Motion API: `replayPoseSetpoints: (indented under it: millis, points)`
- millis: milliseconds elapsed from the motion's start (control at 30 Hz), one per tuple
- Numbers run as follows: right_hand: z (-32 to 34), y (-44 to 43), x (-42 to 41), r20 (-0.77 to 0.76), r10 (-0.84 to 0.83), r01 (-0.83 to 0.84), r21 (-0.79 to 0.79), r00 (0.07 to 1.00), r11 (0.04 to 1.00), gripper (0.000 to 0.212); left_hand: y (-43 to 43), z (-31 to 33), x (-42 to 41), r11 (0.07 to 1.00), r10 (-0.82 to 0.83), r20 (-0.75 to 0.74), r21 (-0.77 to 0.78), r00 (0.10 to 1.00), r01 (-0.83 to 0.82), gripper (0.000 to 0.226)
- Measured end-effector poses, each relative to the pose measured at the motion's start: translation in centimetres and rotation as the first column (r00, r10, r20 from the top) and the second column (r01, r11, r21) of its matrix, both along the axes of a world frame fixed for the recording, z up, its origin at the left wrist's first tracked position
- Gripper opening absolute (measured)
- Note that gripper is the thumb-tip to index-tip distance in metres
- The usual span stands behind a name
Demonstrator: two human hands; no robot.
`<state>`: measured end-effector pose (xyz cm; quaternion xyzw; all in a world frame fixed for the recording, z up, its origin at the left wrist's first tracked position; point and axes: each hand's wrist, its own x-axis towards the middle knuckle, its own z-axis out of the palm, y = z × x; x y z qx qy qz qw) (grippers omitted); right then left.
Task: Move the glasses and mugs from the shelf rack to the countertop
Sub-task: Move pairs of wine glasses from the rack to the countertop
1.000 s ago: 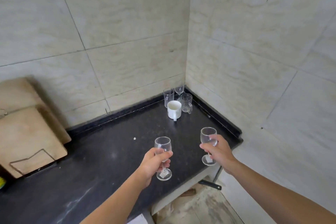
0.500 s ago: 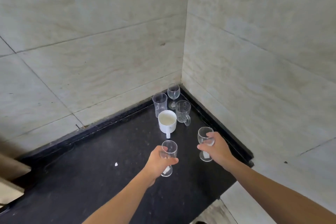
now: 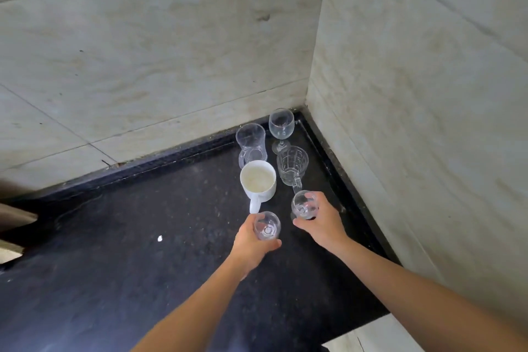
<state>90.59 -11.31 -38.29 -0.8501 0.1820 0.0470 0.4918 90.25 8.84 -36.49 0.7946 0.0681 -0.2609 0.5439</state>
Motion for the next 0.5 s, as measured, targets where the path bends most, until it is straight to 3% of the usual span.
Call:
replayPoseSetpoints:
  millis: [67,233,300,500]
  points:
    - [-3.3,-1.4,1.1,-0.13,0.387,-0.389,0.017,0.913,0.921,0.065,-2.8,-2.4,-4.2,0.945,0.324,-0.074,0.061,0.943,-0.32,0.064]
    - [-4.5,-1.7,0.4,-0.241,0.305,-0.307,0.03,0.921,0.951,0.066,-2.1,-3.2,-4.7,0.948,0.315,-0.107,0.079,0.943,-0.307,0.068]
    - [-5.1,-2.8,0.8,-0.33,0.276,-0.308,-0.049,0.903,0.95,0.061,-1.9,-3.3,-4.0,0.943,0.323,-0.128,0.124,0.938,-0.308,0.066]
    - [-5.1,-1.9,-1.5,-0.549,0.43,-0.607,-0.187,0.716,0.772,0.033,0.6,-3.0,-6.0,0.919,0.26,-0.11,0.333,0.959,-0.211,0.036]
